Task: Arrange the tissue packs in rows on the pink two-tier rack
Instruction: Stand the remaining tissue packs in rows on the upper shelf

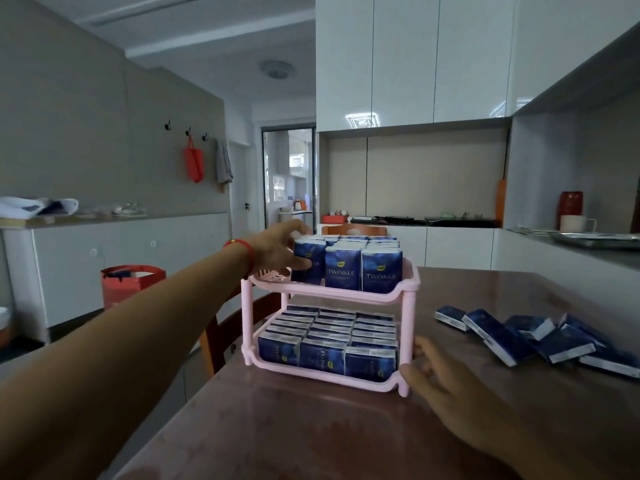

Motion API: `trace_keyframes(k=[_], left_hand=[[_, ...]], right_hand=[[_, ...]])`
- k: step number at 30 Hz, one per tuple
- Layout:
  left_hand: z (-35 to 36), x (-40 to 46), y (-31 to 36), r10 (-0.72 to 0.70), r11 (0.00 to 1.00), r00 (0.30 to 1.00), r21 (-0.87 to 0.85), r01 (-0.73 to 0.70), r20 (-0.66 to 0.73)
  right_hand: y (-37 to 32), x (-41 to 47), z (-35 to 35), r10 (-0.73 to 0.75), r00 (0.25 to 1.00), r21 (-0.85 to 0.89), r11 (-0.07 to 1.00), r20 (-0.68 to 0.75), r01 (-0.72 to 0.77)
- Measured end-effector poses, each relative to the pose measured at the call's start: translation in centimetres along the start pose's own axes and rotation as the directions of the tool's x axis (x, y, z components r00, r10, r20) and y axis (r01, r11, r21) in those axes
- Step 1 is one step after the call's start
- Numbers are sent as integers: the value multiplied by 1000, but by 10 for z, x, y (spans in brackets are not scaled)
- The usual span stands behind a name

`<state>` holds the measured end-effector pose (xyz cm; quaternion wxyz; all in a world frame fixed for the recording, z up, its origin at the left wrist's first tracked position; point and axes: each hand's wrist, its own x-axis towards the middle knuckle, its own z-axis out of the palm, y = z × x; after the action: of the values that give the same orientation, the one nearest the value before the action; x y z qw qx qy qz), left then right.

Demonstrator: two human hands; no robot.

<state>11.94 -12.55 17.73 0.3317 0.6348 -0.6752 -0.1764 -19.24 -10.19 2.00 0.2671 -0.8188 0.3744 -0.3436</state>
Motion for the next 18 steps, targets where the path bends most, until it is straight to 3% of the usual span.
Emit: trace_keyframes(k=[10, 15, 18], left_hand=[[17, 11, -5, 9, 994, 1000, -105, -8, 11], [21, 13, -5, -3, 1000, 1000, -9, 4, 12], [21, 14, -1, -25, 999, 999, -36, 27, 48]], right_hand=[[-1, 2, 0, 11, 1000, -15, 1000, 10, -11], [-1, 3, 0, 21, 1000, -35, 999, 19, -20], [-1, 3, 0, 19, 1000, -21, 1000, 17, -19]])
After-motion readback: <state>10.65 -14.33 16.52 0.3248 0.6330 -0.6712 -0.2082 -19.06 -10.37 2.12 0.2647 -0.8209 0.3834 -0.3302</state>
